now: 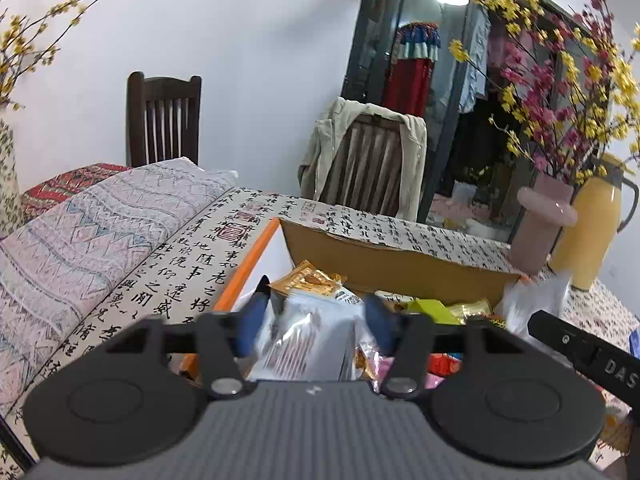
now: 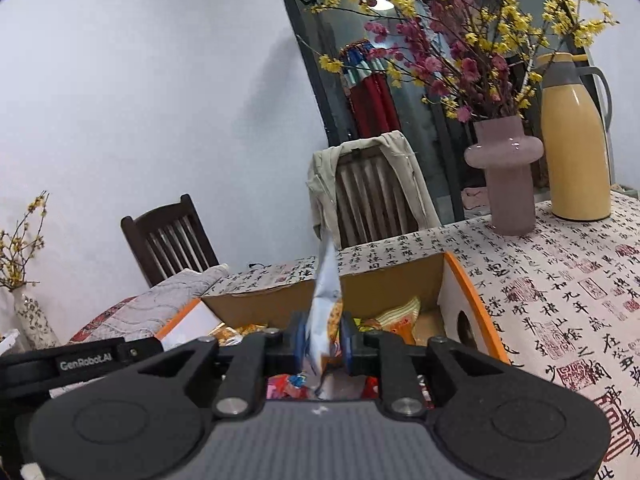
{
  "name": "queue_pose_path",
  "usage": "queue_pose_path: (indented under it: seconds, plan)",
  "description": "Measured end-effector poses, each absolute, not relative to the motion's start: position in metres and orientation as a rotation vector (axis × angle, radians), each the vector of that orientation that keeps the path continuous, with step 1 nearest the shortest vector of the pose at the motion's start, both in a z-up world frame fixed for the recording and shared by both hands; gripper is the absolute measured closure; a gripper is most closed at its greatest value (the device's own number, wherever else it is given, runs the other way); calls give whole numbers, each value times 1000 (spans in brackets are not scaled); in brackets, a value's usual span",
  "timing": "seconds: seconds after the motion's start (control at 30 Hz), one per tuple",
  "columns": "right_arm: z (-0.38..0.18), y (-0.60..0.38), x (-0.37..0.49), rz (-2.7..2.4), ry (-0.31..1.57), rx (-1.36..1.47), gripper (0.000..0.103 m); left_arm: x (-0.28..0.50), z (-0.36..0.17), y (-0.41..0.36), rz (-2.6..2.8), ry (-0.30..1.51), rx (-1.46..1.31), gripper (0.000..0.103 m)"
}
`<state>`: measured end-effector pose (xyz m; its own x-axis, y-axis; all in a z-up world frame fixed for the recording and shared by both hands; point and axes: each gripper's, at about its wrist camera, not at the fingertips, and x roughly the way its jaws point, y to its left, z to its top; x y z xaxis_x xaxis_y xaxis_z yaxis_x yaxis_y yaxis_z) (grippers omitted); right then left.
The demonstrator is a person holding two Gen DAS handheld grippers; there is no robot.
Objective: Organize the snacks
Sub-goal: 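Lower both packets into the box and open both grippers, then withdraw both grippers back from the box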
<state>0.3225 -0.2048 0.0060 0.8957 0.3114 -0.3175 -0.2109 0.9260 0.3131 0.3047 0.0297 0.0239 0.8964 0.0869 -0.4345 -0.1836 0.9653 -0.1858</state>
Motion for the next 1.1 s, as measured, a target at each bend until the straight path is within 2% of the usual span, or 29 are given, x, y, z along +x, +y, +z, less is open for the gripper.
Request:
queue_pose_path:
  seconds: [0.03,0.07,0.1,0.13,0.43,0.63,1.1]
  plan:
    - [6,-206,321,269,364,282,49,303,24,31,160,431,-236,11]
    - [7,-207,320,258,354,284,36,301,25,33,179,417,-244,3]
    - [7,-208,316,239,337,283,11,298,26,34,196,395,-250,0]
    - [8,-209,314,226,321,285,0,295,28,35,210,376,-256,0]
    - [25,-206,292,224,254,190,0,267,50,32,188,358,-252,0]
    - [47,-218,242,222,223,120,0,208,65,37,176,310,-218,0]
    - [11,-224,133,271,337,70,0,113,30,23,120,447,-129,0]
